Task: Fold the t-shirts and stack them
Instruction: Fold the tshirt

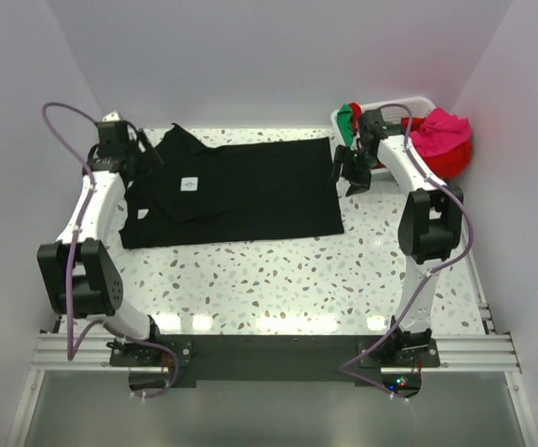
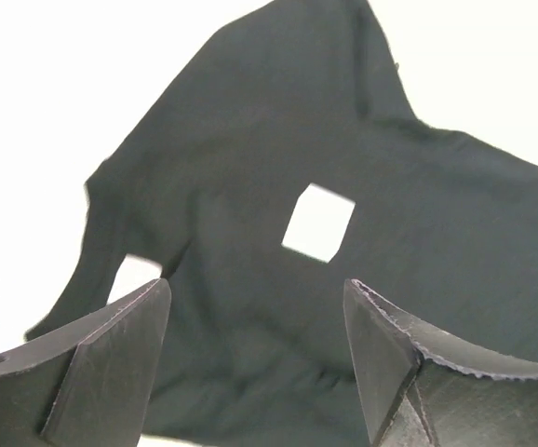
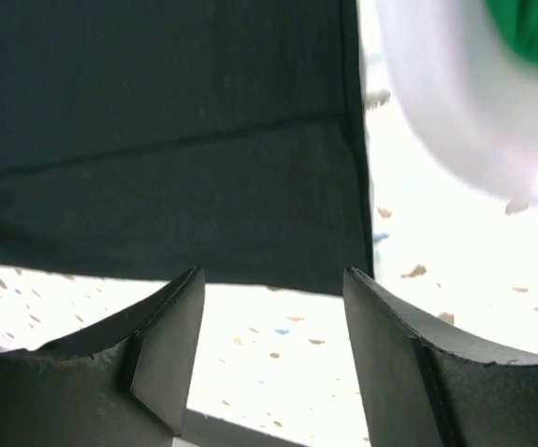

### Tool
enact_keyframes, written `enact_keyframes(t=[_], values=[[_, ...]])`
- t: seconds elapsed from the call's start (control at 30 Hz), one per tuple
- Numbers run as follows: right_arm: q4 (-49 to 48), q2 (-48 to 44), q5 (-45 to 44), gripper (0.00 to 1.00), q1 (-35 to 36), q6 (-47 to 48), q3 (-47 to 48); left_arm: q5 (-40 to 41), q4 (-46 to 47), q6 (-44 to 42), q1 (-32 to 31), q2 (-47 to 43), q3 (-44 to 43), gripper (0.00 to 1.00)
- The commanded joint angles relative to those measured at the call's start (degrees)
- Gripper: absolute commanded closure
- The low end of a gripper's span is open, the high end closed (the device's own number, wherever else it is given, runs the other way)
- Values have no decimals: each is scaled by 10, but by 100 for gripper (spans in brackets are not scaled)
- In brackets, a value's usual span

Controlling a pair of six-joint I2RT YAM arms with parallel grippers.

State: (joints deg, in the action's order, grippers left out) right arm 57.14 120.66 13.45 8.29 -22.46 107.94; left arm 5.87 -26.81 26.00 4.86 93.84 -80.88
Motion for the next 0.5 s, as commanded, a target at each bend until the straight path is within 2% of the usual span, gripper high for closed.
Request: enact_keyframes(t=[0.0, 0.07, 0.2, 0.33, 0.47], values=[[-28, -65, 23, 36, 3, 18, -67, -30, 15, 25, 35, -87, 109, 21], [-35, -85, 19, 36, 2, 22, -119, -37, 11, 26, 57, -138, 181, 23], [-55, -110, 3, 37, 2, 29, -192, -31, -18, 22, 75, -202, 260, 25], [-72, -118, -5, 39, 3, 33, -243, -32, -28, 19, 108, -225, 331, 31], [-77, -112, -16, 42, 3, 36, -265, -31, -30, 11, 141, -225, 363, 38]])
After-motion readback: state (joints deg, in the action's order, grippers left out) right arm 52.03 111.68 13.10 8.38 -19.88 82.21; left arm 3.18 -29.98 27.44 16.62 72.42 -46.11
